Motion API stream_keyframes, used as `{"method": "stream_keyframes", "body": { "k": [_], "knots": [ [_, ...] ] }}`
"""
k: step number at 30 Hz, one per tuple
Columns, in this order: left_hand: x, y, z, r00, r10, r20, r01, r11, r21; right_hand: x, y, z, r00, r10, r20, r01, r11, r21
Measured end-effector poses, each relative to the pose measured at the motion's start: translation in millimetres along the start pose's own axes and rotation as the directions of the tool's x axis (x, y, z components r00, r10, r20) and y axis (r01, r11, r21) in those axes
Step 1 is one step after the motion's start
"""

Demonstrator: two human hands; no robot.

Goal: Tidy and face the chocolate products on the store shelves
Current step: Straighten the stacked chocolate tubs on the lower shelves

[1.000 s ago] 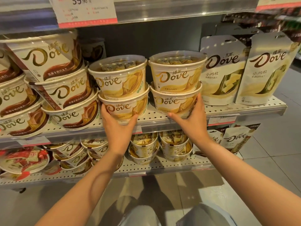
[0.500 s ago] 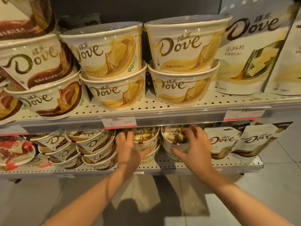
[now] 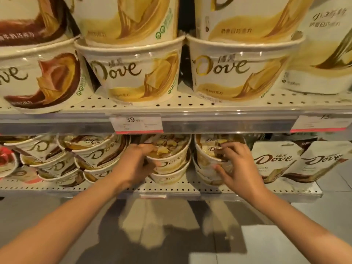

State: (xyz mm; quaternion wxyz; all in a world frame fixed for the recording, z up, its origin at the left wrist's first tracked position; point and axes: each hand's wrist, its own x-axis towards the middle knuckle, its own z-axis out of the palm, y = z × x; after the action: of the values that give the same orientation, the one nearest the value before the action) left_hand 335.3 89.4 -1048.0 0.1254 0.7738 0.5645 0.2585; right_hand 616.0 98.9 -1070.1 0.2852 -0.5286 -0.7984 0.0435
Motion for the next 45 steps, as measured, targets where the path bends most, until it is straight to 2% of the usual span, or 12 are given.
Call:
{"method": "stream_keyframes", "body": {
  "k": [3, 7, 10, 12, 16, 18, 22, 28, 32, 35, 40, 45],
  "knots": [
    [-2, -2, 1, 0.998, 0.063, 0.016, -0.065, 0.988, 0.138, -6, -2, -1, 0.999, 0.032, -0.025, -0.034, 0.998, -0.061],
    [5, 9, 12, 0.999, -0.034, -0.042, 0.037, 0.997, 0.066, -8, -19, 10, 0.982, 0.148, -0.120, -0.163, 0.978, -0.127],
    [15, 17, 19, 0.992, -0.097, -0.076, 0.109, 0.977, 0.181, 1, -29, 19, 0.959, 0.211, -0.191, -0.243, 0.956, -0.167],
    [18, 21, 18, 0.994, -0.105, -0.023, 0.107, 0.964, 0.243, 4, -29, 18, 0.950, 0.246, -0.190, -0.277, 0.948, -0.158],
    [23, 17, 5, 0.990, -0.011, 0.138, -0.024, 0.968, 0.249, 2, -23, 8, 0.978, 0.185, -0.094, -0.193, 0.978, -0.080],
    [24, 12, -4, 0.979, -0.030, 0.201, -0.017, 0.973, 0.229, 2, -18, 4, 0.989, 0.133, -0.060, -0.137, 0.989, -0.057],
    [21, 1, -10, 0.960, -0.026, 0.280, -0.028, 0.982, 0.187, 0, -12, -1, 0.997, 0.067, 0.038, -0.061, 0.989, -0.131],
    [17, 12, 1, 0.981, 0.000, 0.194, -0.014, 0.997, 0.071, -4, -26, 8, 0.985, 0.164, 0.063, -0.146, 0.965, -0.219],
    [16, 18, 9, 0.988, -0.018, 0.150, 0.023, 0.999, -0.028, -3, -23, 19, 0.988, 0.153, -0.025, -0.155, 0.986, -0.070],
    [18, 13, 2, 0.980, -0.082, 0.184, 0.102, 0.990, -0.102, -2, -14, 16, 0.994, 0.108, 0.015, -0.108, 0.993, 0.040],
    [15, 6, 0, 0.980, -0.094, 0.173, 0.112, 0.989, -0.093, -8, -7, 6, 0.996, 0.088, 0.031, -0.089, 0.996, 0.026],
    [-6, 0, 17, 0.998, 0.060, -0.032, -0.059, 0.997, 0.041, -13, -12, 10, 0.987, 0.157, -0.040, -0.158, 0.987, -0.021]
  ]
}}
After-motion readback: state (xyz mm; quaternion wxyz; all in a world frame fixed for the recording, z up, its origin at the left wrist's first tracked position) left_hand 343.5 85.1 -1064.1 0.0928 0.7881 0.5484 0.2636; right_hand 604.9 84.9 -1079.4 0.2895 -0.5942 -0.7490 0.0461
